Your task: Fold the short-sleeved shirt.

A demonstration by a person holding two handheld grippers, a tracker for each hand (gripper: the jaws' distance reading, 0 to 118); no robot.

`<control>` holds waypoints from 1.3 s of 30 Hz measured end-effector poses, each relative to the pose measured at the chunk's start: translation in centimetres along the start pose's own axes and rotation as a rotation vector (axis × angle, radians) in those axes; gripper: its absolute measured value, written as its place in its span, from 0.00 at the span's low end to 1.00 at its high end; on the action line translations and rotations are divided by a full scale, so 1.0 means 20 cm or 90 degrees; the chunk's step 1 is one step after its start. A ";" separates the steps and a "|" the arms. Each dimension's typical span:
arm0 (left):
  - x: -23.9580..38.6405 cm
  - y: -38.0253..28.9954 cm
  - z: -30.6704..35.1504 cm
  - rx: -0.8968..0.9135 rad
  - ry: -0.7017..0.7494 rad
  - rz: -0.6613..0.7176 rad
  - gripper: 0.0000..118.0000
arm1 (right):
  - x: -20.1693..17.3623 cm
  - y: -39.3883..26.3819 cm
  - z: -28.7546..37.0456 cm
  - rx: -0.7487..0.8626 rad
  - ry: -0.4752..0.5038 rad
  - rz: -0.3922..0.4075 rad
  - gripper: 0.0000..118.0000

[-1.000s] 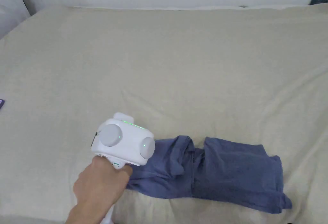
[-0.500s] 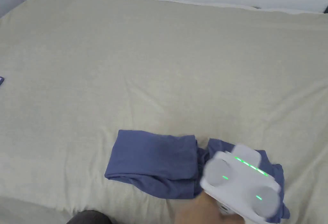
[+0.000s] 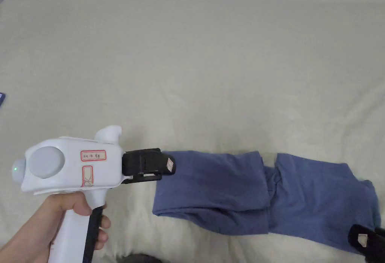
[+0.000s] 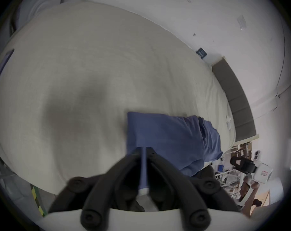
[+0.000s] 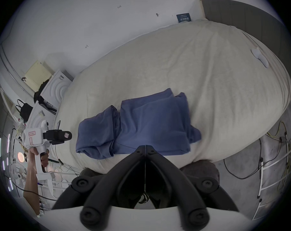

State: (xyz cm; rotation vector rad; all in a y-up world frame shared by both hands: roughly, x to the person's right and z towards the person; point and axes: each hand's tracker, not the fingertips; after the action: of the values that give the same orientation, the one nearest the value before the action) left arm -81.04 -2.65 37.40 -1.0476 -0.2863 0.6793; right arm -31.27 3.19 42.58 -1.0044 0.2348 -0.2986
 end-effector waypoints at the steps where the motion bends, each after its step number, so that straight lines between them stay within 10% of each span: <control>1: 0.04 0.02 -0.02 -0.025 -0.068 0.022 1.00 | -0.02 0.00 -0.01 -0.005 -0.004 0.000 0.01; 14: -0.08 0.00 -0.33 -0.104 -0.200 0.043 0.97 | -0.01 0.01 -0.01 -0.028 -0.018 -0.027 0.01; 15: -0.07 0.01 -0.31 -0.102 -0.201 0.045 0.84 | -0.01 0.01 0.01 -0.023 -0.019 -0.027 0.01; 17: -0.08 -0.02 -0.28 -0.067 -0.119 -0.003 0.06 | -0.02 0.01 0.03 -0.019 -0.004 -0.024 0.01; 24: -0.11 -0.03 -0.15 -0.044 -0.167 0.057 0.06 | -0.03 0.00 0.08 -0.005 0.009 -0.021 0.01; 31: -0.15 -0.01 0.22 0.023 0.015 0.053 0.06 | -0.02 -0.02 0.13 0.011 0.025 -0.012 0.01; 39: 0.51 -0.03 0.31 0.022 0.197 -0.106 0.06 | 0.05 -0.11 0.22 0.032 0.012 0.004 0.01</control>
State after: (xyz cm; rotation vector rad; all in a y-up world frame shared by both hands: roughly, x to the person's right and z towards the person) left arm -76.34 8.05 40.04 -1.0652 -0.0910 0.3649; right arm -29.28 5.20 46.65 -0.9514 0.2458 -0.3074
